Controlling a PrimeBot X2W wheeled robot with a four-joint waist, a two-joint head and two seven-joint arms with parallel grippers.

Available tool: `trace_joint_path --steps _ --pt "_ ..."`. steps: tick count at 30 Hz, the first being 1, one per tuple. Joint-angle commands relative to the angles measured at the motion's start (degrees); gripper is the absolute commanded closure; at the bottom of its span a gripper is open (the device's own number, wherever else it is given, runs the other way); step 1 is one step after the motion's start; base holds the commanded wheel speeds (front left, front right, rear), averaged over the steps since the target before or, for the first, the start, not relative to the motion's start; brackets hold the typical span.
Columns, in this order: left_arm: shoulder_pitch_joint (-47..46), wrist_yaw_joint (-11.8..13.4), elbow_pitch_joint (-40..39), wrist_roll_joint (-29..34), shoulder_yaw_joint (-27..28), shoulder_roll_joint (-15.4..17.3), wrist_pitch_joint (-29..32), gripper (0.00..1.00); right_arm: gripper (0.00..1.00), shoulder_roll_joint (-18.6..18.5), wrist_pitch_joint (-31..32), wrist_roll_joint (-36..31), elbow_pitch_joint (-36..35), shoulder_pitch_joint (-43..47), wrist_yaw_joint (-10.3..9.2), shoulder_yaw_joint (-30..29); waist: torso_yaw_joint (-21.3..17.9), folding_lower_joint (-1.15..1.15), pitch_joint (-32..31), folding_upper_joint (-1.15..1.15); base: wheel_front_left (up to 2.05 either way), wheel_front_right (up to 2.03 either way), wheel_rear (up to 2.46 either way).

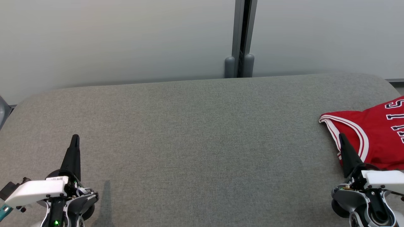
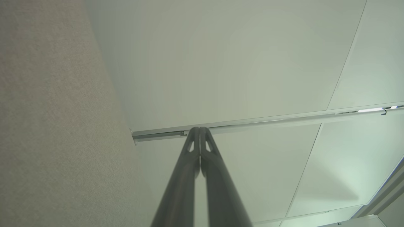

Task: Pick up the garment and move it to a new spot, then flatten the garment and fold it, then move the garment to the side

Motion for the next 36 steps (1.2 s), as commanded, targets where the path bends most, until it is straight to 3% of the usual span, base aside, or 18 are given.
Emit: trace_joint_path --steps 1,36 --pt "-1.05 -0.29 0.03 0.2 0.28 0.13 0.06 1.0 1.0 -0.57 0.37 0.1 -0.1 -0.17 0.02 -0.09 0.0 0.0 0.0 0.0 0.0 0.0 0.0" --pt "-1.07 -0.29 0.03 0.25 0.33 0.09 0.12 1.0 1.0 -0.58 0.37 0.1 -0.1 -0.17 0.02 -0.08 0.0 0.0 0.0 0.0 0.0 0.0 0.0"
